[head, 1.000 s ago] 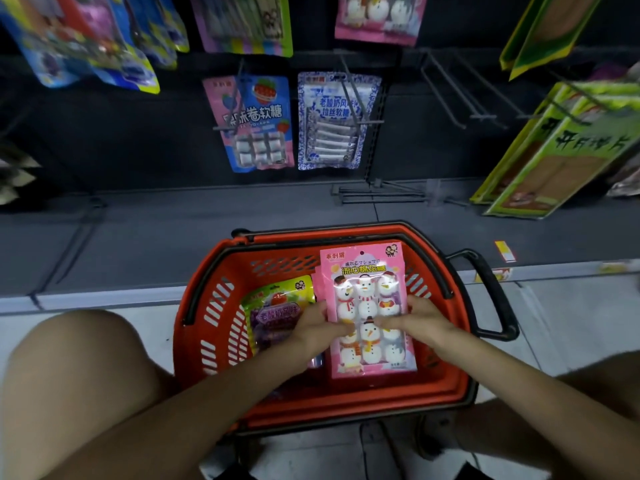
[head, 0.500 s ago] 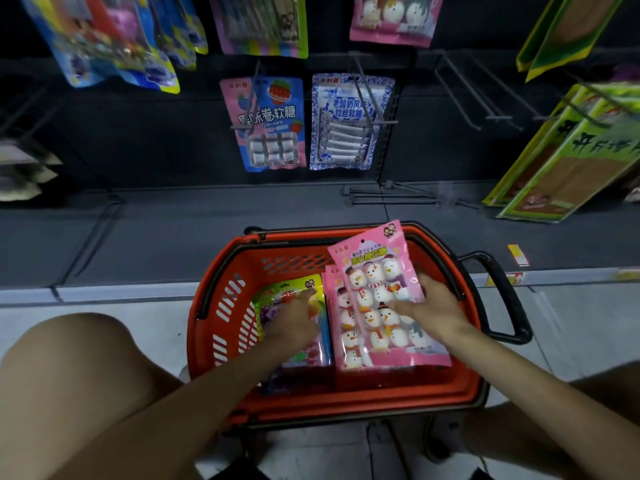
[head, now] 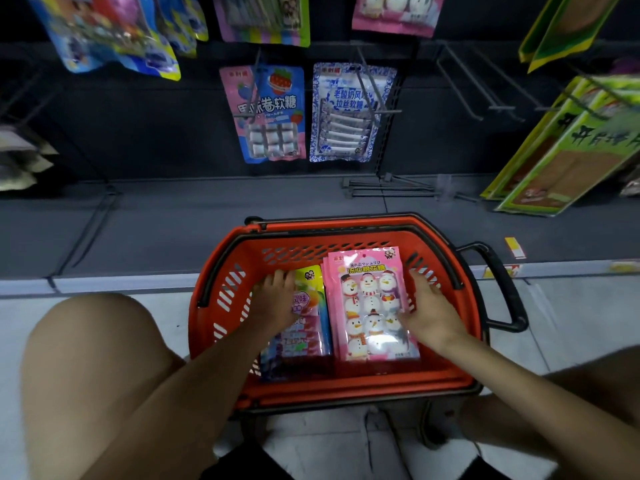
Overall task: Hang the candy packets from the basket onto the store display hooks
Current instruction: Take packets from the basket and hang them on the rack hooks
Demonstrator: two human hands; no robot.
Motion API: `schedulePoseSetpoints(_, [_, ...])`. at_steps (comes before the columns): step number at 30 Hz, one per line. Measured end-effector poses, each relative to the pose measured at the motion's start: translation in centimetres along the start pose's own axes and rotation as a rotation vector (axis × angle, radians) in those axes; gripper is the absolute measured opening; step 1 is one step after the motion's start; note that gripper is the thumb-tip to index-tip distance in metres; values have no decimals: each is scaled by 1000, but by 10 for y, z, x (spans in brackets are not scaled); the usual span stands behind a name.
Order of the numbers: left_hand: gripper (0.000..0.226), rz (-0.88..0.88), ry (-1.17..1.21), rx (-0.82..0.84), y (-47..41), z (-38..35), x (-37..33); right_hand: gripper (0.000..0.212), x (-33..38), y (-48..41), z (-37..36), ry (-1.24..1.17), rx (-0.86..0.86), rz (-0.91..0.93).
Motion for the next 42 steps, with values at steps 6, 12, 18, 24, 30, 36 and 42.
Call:
schedulePoseSetpoints(6, [82, 129, 161, -90, -1, 5, 25, 91, 19, 2, -4, 148, 34, 127])
schedulePoseSetpoints(12, [33, 181, -8, -169, 7, 28, 25, 87, 19, 2, -18, 248, 116, 141])
schedulePoseSetpoints(18, [21, 277, 118, -155, 12, 30, 35, 85, 23, 2, -31, 307, 172, 191])
schedulePoseSetpoints(24, [16, 173, 119, -226, 18, 42, 28, 83, 22, 0, -36, 398, 199, 207])
schedulePoseSetpoints(30, [7, 75, -150, -134, 22, 53, 31, 83, 20, -1, -37, 483, 236, 215])
schedulePoseSetpoints(36, [20, -100, 39, -335, 37, 107, 10, 81, 22, -5, -38, 503, 262, 214])
schedulePoseSetpoints(42, [34, -385, 115, -421, 74, 162, -34, 67, 42, -5, -36, 492, 269, 232])
Point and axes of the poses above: each hand's wrist, its own y-axis away from the middle knuckle, its own z-axis out of the back of the hand, x = y × z, the point moved 10 cm from there along -y, towards the middle knuckle, and after that the axes turned 5 degrees about x, right-handed, at the moved point
